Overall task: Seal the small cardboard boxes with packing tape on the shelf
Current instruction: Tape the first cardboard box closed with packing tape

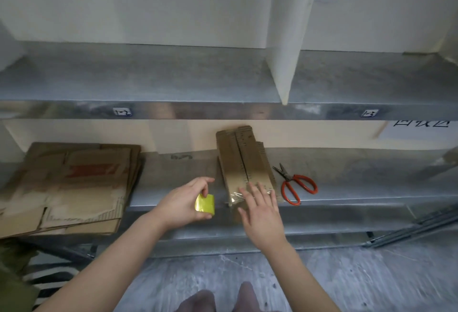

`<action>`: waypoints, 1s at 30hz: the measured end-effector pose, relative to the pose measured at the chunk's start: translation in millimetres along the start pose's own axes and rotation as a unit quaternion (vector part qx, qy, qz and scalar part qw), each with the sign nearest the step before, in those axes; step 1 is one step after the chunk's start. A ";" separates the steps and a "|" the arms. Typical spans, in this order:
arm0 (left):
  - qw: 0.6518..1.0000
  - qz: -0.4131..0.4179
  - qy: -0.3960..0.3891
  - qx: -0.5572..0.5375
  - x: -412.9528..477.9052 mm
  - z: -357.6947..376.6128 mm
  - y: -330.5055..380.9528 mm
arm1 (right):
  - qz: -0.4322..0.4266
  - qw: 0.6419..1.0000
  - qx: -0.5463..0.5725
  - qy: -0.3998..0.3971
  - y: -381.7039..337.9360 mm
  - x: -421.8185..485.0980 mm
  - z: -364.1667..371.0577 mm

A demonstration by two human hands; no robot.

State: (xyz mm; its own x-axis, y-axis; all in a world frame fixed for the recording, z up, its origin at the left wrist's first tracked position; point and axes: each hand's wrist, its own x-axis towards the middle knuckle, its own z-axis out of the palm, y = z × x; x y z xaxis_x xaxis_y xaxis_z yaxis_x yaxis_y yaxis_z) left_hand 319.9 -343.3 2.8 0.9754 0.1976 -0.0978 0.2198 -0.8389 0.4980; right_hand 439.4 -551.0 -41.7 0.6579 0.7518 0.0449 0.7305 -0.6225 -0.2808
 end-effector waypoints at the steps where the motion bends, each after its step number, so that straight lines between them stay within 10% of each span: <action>1: 1.000 -0.002 0.002 -0.003 -5.7 -3.5 -5.6 | 0.000 1.000 0.007 0.010 -4.3 0.8 -1.2; 11: 0.999 0.011 0.037 -0.015 -55.3 -33.0 -43.1 | -0.078 0.980 0.175 0.046 -125.3 0.0 3.3; 22: 0.995 0.028 0.055 0.072 -80.0 -47.2 -73.4 | 0.056 0.910 0.405 0.066 -196.5 14.7 25.2; 30: 0.996 0.021 -0.011 -0.083 -87.9 -61.0 -108.2 | 0.094 0.875 0.472 0.059 -199.2 34.0 39.3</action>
State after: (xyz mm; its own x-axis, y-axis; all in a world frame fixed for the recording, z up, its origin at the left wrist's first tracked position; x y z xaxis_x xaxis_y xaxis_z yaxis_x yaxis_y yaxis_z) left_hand 209.4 -239.0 10.1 0.9843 0.1513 -0.0908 0.1741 -0.7500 0.6381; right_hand 309.1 -392.9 -21.9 0.8053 0.5929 -0.0036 0.1681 -0.2342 -0.9575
